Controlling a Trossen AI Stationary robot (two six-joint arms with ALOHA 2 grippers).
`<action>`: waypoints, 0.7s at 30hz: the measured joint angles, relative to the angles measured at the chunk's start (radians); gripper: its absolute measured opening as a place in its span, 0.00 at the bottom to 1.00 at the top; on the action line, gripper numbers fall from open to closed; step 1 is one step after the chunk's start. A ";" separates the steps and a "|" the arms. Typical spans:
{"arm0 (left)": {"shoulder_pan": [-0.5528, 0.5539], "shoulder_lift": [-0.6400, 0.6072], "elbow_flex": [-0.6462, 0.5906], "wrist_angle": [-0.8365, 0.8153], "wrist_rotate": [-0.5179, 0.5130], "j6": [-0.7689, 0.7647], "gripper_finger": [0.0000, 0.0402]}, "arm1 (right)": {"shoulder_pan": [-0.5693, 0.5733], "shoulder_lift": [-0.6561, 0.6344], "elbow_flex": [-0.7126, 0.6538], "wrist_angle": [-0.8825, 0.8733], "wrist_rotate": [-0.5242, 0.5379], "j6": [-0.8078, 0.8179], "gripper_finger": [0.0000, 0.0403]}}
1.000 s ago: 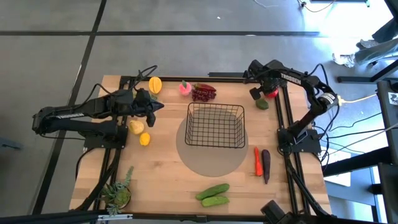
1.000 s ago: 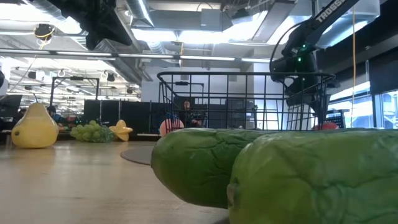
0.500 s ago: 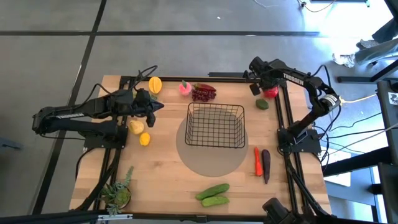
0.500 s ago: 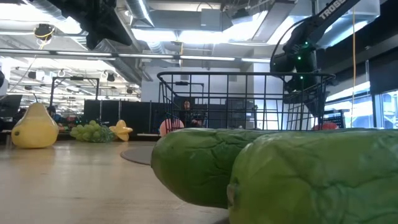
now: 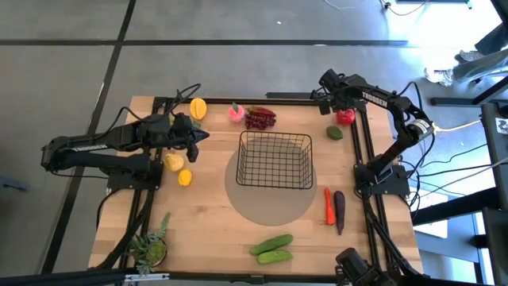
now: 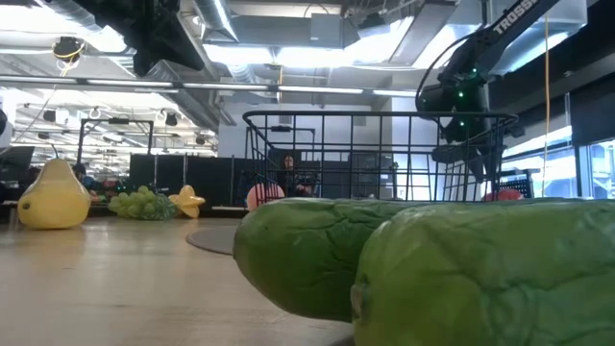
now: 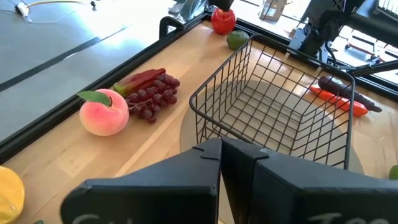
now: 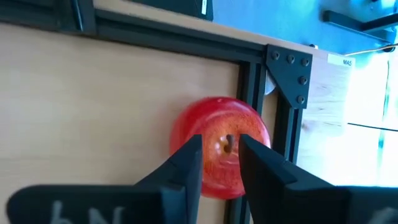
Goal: Build produce basket
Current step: Put the red apple into the black wire basket
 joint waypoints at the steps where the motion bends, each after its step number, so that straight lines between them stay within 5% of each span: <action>1: 0.000 0.000 0.000 0.000 0.000 0.000 0.00 | 0.000 0.000 0.000 -0.004 -0.003 -0.009 0.24; 21: -0.001 0.000 0.000 0.000 0.000 0.000 0.00 | 0.006 0.059 0.000 -0.013 0.071 0.030 0.24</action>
